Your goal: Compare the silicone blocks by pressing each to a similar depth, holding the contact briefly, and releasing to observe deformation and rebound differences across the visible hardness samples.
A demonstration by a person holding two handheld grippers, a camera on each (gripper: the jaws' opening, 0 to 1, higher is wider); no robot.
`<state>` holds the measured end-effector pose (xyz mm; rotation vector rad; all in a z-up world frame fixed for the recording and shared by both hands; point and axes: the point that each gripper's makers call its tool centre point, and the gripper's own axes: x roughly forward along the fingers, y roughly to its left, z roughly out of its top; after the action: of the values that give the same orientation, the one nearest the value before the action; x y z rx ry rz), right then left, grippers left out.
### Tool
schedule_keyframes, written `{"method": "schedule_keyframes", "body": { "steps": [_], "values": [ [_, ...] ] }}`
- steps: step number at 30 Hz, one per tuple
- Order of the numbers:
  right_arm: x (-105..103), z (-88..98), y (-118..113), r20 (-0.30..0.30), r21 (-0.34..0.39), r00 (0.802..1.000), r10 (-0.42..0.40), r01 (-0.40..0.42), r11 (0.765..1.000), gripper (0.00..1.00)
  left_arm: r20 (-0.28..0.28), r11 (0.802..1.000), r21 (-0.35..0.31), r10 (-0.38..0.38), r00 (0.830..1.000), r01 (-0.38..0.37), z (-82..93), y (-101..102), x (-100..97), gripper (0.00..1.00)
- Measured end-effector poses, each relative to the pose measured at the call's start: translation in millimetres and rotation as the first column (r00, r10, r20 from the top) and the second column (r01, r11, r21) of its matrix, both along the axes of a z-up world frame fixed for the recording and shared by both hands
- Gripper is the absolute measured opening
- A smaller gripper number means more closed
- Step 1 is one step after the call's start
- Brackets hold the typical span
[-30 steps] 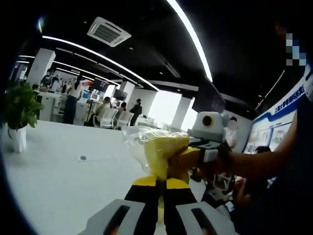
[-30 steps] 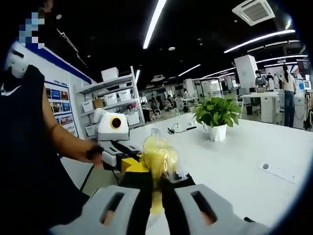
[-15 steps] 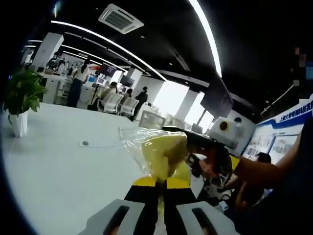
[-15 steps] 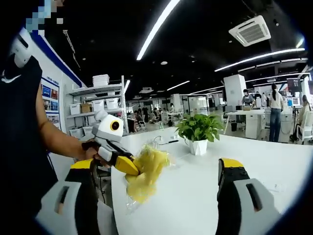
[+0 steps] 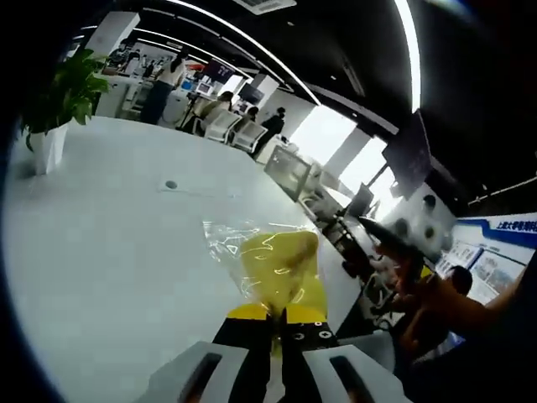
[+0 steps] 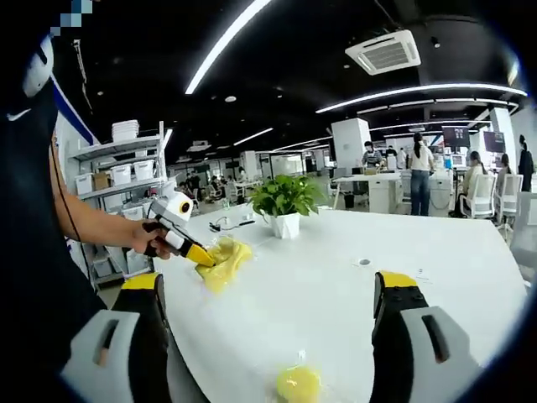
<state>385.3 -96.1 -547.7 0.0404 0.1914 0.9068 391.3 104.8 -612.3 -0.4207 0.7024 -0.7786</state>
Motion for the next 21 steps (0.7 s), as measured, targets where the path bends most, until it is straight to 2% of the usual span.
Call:
{"method": "schedule_keyframes", "body": {
  "steps": [2,4,6,10,13,21],
  "values": [
    [-4,-9.1,-19,0.034,-0.03,0.998,-0.045,0.046,0.999,0.97,-0.014,1.0,0.003,0.004,1.0,-0.004,-11.5,2,1.3,0.0],
    [-8,-25.6,-41,0.018,-0.067,0.994,-0.105,0.106,0.992,0.97,-0.035,1.0,-0.001,0.012,0.999,-0.012,-21.3,3,1.9,0.0],
    [-14,-36.0,-54,-0.001,-0.045,0.993,-0.115,0.114,0.992,0.97,-0.042,1.0,0.001,0.013,0.999,-0.013,-30.5,3,2.5,0.0],
    [-22,-62.4,-83,-0.031,-0.074,0.985,-0.169,0.166,0.983,0.97,-0.062,1.0,-0.002,0.017,0.998,-0.017,-46.0,4,2.3,0.01],
    [-26,-76.3,-98,-0.045,-0.099,0.981,-0.191,0.186,0.978,0.97,-0.068,1.0,0.001,0.002,0.998,-0.002,-54.5,5,-0.5,0.01],
    [-32,-102.8,-126,-0.038,-0.161,0.966,-0.258,0.249,0.955,0.97,-0.154,1.0,0.001,0.013,0.988,-0.013,-78.2,10,-1.1,0.01]
  ]
}}
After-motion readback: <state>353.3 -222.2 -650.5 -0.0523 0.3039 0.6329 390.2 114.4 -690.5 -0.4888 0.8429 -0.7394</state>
